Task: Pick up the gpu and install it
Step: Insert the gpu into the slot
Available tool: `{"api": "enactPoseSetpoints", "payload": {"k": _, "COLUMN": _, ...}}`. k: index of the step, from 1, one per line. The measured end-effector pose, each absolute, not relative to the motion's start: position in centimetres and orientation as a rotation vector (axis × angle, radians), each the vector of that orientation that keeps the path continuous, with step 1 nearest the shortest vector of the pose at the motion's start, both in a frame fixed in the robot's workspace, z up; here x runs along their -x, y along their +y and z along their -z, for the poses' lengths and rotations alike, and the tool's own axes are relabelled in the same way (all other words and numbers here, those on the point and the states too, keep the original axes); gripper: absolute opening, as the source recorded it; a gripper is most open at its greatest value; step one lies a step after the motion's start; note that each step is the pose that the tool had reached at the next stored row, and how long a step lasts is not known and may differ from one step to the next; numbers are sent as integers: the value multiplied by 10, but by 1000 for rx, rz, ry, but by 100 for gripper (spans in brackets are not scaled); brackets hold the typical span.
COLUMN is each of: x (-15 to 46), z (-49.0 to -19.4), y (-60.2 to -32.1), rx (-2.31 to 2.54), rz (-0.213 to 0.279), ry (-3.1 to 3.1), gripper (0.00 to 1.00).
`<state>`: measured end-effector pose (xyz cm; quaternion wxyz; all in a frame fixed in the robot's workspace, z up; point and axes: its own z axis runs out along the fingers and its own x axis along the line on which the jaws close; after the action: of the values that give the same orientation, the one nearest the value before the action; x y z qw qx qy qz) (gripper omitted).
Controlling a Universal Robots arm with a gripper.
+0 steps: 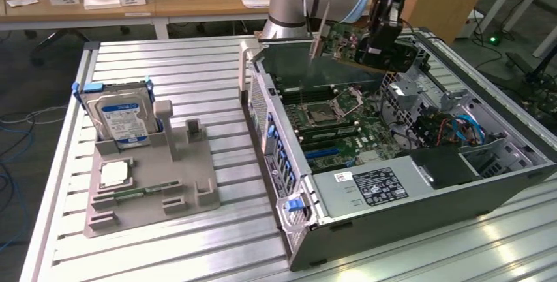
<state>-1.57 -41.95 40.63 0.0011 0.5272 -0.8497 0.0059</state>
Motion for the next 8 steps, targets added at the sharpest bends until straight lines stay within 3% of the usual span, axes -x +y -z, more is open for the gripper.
{"api": "enactPoseSetpoints", "payload": {"k": 8, "x": 16, "z": -406, "y": -419, "rx": -1823, "rz": -19, "ry": -2556, "gripper": 28}}
